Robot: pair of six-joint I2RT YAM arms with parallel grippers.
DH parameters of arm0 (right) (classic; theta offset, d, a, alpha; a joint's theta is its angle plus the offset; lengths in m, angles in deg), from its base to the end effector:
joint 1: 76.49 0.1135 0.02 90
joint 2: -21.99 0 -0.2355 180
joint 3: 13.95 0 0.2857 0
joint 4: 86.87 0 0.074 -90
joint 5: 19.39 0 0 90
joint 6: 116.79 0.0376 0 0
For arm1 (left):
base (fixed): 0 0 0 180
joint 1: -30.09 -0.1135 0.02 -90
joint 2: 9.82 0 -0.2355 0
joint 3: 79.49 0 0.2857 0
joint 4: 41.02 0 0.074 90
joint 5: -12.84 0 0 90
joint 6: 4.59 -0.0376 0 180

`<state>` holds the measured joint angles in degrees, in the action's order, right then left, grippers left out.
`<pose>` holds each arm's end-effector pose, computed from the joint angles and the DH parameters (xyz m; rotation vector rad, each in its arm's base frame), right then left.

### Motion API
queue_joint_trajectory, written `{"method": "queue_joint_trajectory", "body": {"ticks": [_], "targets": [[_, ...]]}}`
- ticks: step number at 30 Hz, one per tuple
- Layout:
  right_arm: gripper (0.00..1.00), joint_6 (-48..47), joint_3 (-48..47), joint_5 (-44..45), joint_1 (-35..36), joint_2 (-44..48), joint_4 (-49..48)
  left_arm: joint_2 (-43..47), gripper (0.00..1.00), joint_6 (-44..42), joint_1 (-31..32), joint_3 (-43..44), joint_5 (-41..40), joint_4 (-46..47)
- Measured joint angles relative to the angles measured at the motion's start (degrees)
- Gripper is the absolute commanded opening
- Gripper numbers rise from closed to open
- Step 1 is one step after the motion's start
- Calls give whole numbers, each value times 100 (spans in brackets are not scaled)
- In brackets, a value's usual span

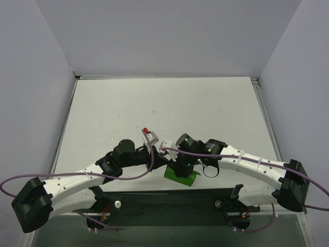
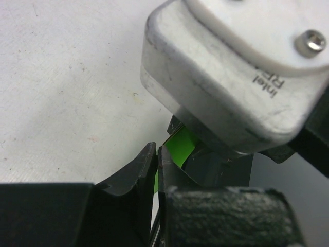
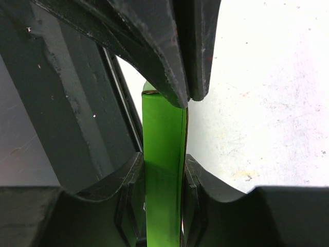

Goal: Fold the paper box

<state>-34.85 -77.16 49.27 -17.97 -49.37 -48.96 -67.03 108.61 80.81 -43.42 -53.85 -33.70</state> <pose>0.1467 0.2657 0.2176 -1.5123 1.9611 0.8455 0.1558 -0.2140 0.1825 0.7747 1.8299 -1.2478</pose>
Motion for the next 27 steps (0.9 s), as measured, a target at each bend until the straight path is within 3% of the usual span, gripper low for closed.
{"method": "queue_joint_trajectory", "body": {"ticks": [9,19,27], "targets": [[2,55,-46,343,17,0,-13,0,0,-96,149,291,-393,-514],[2,184,-48,809,87,0,61,-116,0,81,662,444,-1447,-708],[2,496,-48,1303,151,-2,15,-282,0,734,1008,529,-2490,-667]]}}
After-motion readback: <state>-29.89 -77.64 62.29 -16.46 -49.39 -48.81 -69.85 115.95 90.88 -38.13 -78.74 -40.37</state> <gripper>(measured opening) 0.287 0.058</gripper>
